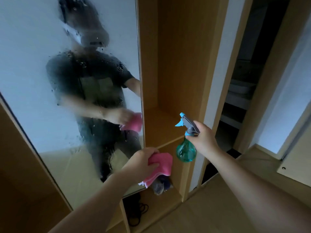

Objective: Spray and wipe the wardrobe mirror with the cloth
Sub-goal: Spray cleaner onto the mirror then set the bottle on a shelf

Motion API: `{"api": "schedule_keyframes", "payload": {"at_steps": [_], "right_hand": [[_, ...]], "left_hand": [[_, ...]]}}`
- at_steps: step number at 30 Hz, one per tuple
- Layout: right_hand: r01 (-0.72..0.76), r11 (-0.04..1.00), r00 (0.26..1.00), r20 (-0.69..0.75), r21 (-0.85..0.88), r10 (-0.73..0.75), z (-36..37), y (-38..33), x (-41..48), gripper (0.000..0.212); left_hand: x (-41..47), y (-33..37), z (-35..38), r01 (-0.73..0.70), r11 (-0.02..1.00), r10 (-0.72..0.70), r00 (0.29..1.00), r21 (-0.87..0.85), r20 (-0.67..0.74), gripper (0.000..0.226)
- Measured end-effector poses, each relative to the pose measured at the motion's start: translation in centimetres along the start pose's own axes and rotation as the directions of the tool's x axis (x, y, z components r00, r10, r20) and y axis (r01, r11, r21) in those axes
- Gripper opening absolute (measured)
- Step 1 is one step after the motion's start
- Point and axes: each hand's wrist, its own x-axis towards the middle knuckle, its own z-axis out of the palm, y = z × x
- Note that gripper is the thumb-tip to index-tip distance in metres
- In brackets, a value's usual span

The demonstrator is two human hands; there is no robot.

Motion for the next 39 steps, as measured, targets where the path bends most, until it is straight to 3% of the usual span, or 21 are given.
{"api": "schedule_keyframes", "payload": {"at_steps": [7,10,18,27,39], "right_hand": [[0.052,0.998,0.993,0.111,-0.020,-0.049,-0.1,5.3,10.5,0.045],[0.100,0.995,0.983,0.159,-0.030,-0.094,0.8,7.4,15.5,0.036],[0.157,0.988,0.956,0.251,-0.003,-0.151,6.2,11.0,25.1,0.034],[0.161,0.987,0.917,0.366,0.018,-0.157,12.7,14.5,28.4,0.041],[0.155,0.988,0.916,0.373,0.005,-0.146,14.4,15.8,29.2,0.033]], "left_hand": [[8.1,0.8,4.8,0.141,0.990,-0.141,0.989,0.004,-0.048,0.024],[11.6,0.9,6.4,0.198,0.980,-0.195,0.975,0.017,-0.104,0.023],[17.3,-1.2,9.0,0.375,0.927,-0.362,0.904,0.014,-0.229,0.030],[18.1,-3.7,11.5,0.515,0.855,-0.512,0.822,-0.060,-0.251,0.030],[18.7,-4.4,11.9,0.548,0.831,-0.551,0.790,-0.094,-0.269,0.030]]}}
